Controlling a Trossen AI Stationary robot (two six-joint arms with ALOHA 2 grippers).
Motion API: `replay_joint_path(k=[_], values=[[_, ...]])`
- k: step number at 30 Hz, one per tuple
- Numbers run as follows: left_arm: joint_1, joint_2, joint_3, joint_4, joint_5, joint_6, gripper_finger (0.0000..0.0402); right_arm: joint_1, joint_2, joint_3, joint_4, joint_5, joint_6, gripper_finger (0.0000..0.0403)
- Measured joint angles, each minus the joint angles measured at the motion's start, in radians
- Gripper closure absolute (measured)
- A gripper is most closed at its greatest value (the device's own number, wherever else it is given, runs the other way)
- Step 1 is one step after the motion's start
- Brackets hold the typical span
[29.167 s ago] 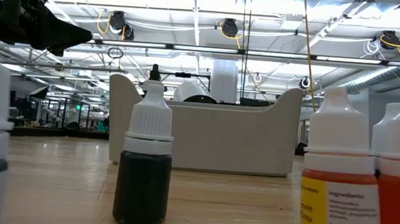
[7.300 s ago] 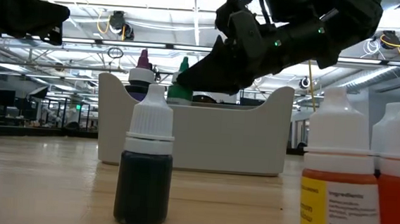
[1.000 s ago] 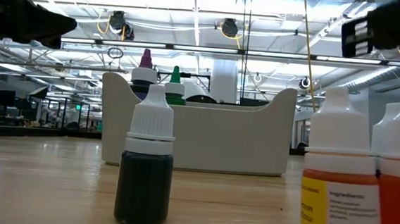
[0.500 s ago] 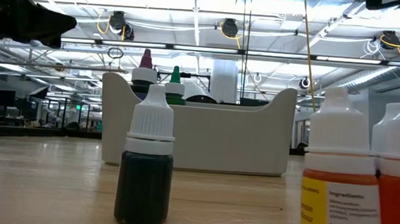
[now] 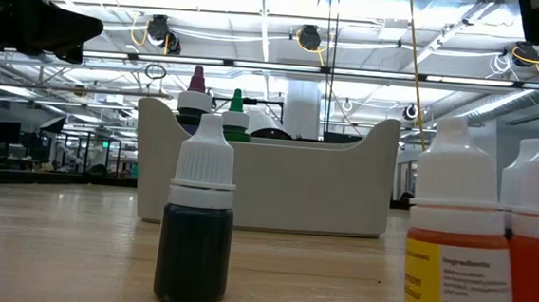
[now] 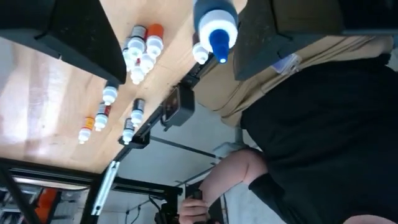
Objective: Pick & Place food coloring
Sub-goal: Put the big blue food coloring bottle into the gray bin
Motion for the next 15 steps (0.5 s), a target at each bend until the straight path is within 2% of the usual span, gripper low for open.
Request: replay_joint_path(k=[6,15], values=[[0.0,0.0,0.0,-0.001,0.0,-0.001,0.0378,0.001,0.073,0.001,0.092,-0.051,0.002,0.0117],[0.0,0.0,0.0,-0.001,-0.001,-0.003,0.0378,0.01,0.203,0.051,0.141,-0.051,0.053,0.012]])
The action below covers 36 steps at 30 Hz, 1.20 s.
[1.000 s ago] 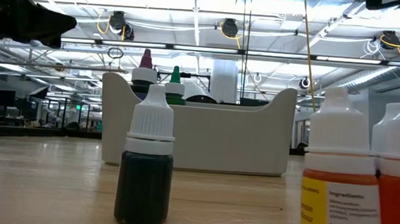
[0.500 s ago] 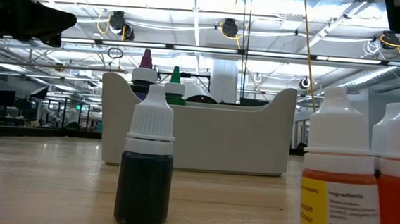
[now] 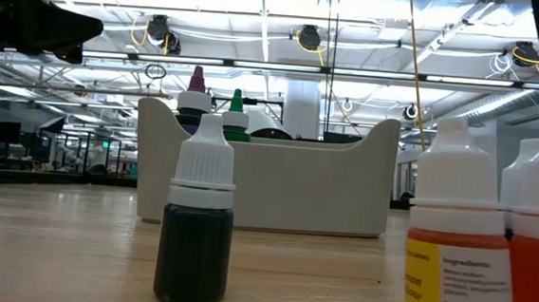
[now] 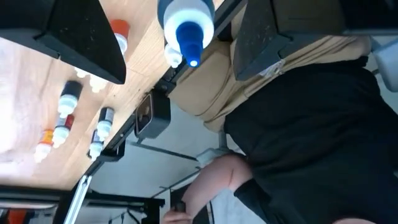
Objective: Pick & Place food coloring
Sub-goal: Put the big blue food coloring bottle into the gray bin
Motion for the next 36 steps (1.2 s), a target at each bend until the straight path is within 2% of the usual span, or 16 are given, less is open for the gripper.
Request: replay_joint_path(k=[8,19,36], values=[[0.0,0.0,0.0,0.001,-0.001,0.0,0.0378,0.0,0.071,0.023,0.004,-0.001,0.037,0.0121],[0.0,0.0,0.0,0.001,-0.002,0.0,0.0378,0.0,0.079,0.023,-0.01,0.003,0.009,0.0127],[0.0,0.0,0.0,0.001,-0.003,0.004,0.0378,0.0,0.078,0.023,-0.034,0.003,-0.042,0.0262]])
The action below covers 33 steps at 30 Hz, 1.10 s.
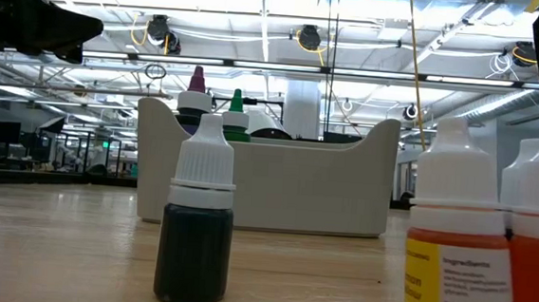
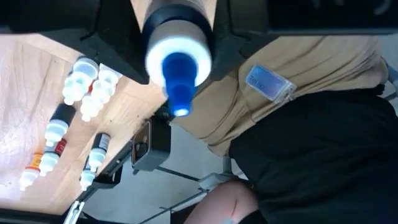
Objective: Pick & Place food coloring
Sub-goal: Put the big blue food coloring bottle into the gray bin
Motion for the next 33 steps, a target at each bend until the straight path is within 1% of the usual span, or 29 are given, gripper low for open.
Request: replay_joint_path(k=[3,9,13,15,19,28,33], values=[[0.0,0.0,0.0,0.0,0.0,0.0,0.0378,0.0,0.0,0.0,0.002,0.001,-0.003,0.0273],[0.0,0.0,0.0,0.0,0.0,0.0,0.0378,-0.015,-0.007,-0.001,0.014,0.005,-0.003,0.0282],[0.0,0.0,0.0,0.0,0.0,0.0,0.0378,-0.032,-0.047,-0.001,-0.051,0.07,0.0,0.0292],[0.0,0.0,0.0,0.0,0.0,0.0,0.0378,-0.037,-0.069,-0.001,-0.086,0.08,-0.014,0.0292],[0.0,0.0,0.0,0.0,0.0,0.0,0.0378,-0.036,-0.14,-0.001,-0.124,0.079,-0.044,0.0289],[0.0,0.0,0.0,-0.001,0.0,0.0,0.0378,-0.038,-0.336,-0.002,-0.373,0.079,-0.087,0.0293],[0.0,0.0,0.0,0.0,0.0,0.001,0.0378,-0.038,-0.454,-0.035,-0.383,0.08,-0.126,0.0288]])
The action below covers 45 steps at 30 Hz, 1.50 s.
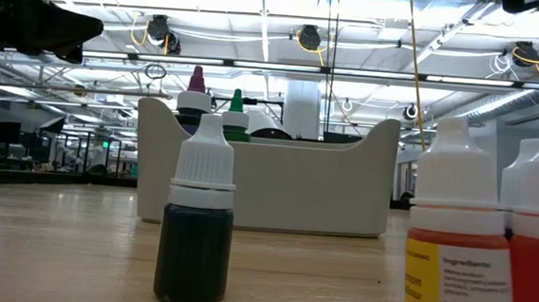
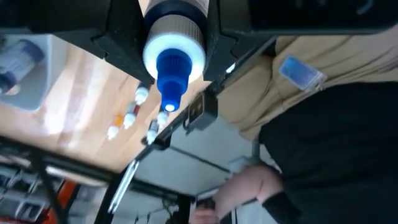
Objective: Pick & Place food coloring
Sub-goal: Put the big blue food coloring bottle into the gray bin
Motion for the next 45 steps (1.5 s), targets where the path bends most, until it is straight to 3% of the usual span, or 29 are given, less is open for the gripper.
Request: replay_joint_path(k=[10,24,28,37,45], values=[[0.0,0.0,0.001,0.0,0.0,0.0,0.0378,0.0,-0.238,-0.181,0.019,0.201,0.015,0.0293],[0.0,0.0,0.001,0.001,0.0,0.001,0.0378,0.0,-0.671,-0.448,0.111,0.266,-0.027,0.0293],[0.0,0.0,0.001,0.001,0.0,0.001,0.0378,0.0,-0.765,-0.499,0.112,0.334,-0.032,0.0292],[0.0,0.0,0.001,-0.001,0.0,0.0,0.0378,-0.002,-0.907,-0.558,0.106,0.433,-0.147,0.0292],[0.0,0.0,0.001,-0.006,-0.001,0.002,0.0378,-0.002,-0.914,-0.568,0.089,0.496,-0.156,0.0292]])
